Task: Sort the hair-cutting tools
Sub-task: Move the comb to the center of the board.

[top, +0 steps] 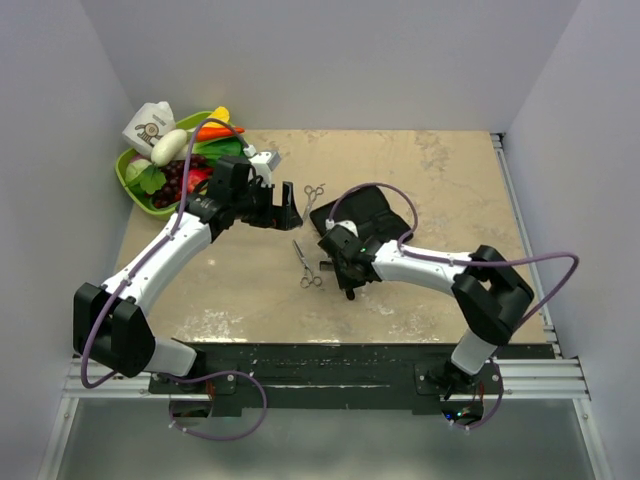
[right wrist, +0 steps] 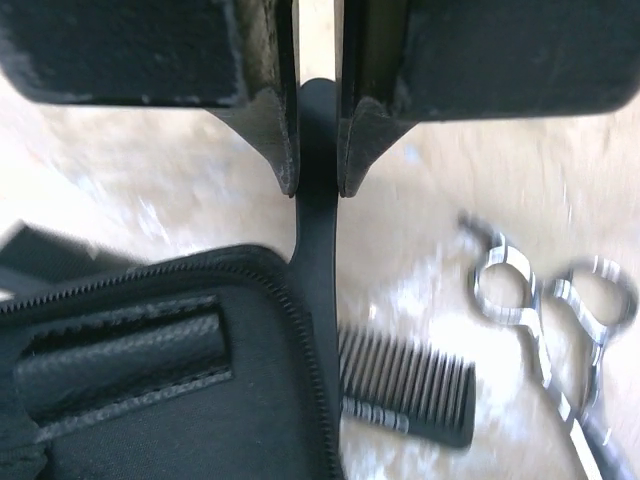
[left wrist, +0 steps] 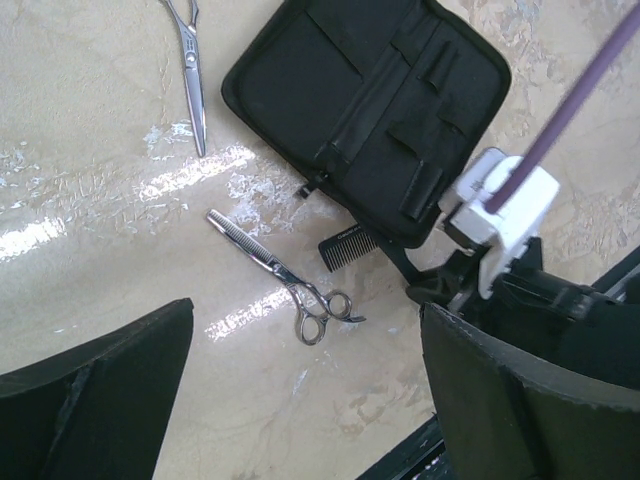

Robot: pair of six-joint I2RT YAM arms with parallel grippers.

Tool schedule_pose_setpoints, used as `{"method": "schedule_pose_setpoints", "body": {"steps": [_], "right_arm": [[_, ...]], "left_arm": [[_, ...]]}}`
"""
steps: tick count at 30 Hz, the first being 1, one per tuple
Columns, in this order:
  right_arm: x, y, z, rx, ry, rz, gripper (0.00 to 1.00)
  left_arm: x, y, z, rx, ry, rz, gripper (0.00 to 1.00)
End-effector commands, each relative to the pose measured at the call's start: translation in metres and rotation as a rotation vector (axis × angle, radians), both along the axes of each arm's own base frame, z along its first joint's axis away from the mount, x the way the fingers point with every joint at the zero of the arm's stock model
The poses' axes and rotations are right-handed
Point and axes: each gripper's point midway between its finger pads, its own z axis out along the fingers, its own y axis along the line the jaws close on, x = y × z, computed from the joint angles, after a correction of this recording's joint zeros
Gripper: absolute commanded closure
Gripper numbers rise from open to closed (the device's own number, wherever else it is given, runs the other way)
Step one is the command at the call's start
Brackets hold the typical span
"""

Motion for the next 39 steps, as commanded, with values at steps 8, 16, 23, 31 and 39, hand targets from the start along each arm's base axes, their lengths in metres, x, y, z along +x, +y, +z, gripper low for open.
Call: {"method": "schedule_pose_setpoints", "body": {"steps": [8, 16, 23, 31, 39], "right_arm": [[-0.039, -0.004, 0.077, 0.099, 0.024, 0.254, 1.00], [-0.058, 0.007, 0.099, 0.185, 0.060, 0.386, 1.00], [-0.068, 0.013, 0.119, 0.243, 0.052, 0.440, 1.00], [-0.051, -0.008, 0.108, 0.177, 0.033, 0.116, 1.00], [-0.060, -0.050, 0.092, 0.162, 0.014, -0.243, 1.00]], "left_arm": [[0.007, -0.009, 0.009, -0.023, -0.033, -0.025, 0.01], [0.008, -0.015, 0.010, -0.040, -0.029, -0.057, 0.01], [0.009, -0.017, 0.013, -0.044, -0.027, -0.071, 0.01], [0.008, -0.017, 0.021, -0.056, -0.033, -0.053, 0.01], [0.002, -0.017, 0.016, -0.069, -0.006, -0.057, 0.01]]}}
